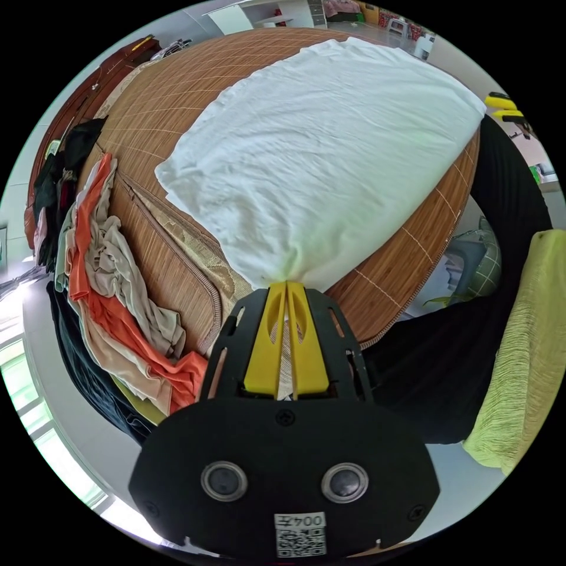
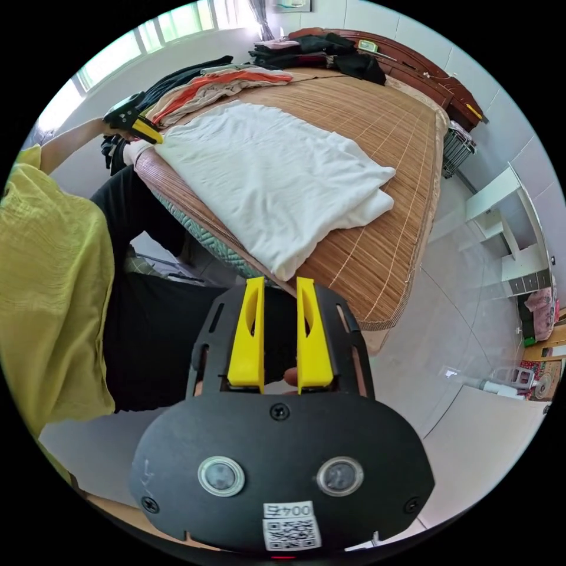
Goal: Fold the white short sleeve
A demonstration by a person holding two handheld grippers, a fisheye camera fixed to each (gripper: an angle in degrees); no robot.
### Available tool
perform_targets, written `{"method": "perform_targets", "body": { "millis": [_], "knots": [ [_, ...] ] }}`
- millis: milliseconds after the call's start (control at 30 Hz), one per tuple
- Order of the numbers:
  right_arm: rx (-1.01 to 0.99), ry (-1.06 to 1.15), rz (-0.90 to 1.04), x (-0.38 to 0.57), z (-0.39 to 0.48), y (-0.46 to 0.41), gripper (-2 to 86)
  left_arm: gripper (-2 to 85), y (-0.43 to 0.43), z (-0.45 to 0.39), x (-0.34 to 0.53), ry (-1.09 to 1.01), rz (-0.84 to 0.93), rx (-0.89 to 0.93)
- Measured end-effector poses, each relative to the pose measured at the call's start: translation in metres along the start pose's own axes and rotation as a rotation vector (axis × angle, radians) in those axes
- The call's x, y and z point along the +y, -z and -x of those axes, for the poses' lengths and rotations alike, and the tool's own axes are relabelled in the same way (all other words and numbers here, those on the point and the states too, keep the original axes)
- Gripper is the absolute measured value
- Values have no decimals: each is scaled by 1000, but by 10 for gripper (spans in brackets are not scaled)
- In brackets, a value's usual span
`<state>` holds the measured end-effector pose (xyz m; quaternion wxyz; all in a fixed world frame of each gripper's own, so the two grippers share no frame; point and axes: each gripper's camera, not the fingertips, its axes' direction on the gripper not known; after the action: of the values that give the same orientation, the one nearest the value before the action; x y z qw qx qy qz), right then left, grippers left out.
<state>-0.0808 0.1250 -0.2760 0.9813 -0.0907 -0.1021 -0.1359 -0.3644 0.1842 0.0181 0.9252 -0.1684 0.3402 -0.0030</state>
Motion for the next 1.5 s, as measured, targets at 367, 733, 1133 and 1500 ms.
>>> {"method": "perform_targets", "body": {
  "millis": [367,733,1133,1500],
  "knots": [
    [14,105,16,-4,13,-13,31,4,0,-4,-9,-64,72,-16],
    [62,-120,-12,10,-8,19,37,3,2,0,8,-36,36,-8],
    [-118,-95,251,-136,9,-35,71,4,5,9,24,-20,36,-5],
    [-30,-81,476,-182,8,-56,44,10,17,42,100,83,-166,180]
  ]
}}
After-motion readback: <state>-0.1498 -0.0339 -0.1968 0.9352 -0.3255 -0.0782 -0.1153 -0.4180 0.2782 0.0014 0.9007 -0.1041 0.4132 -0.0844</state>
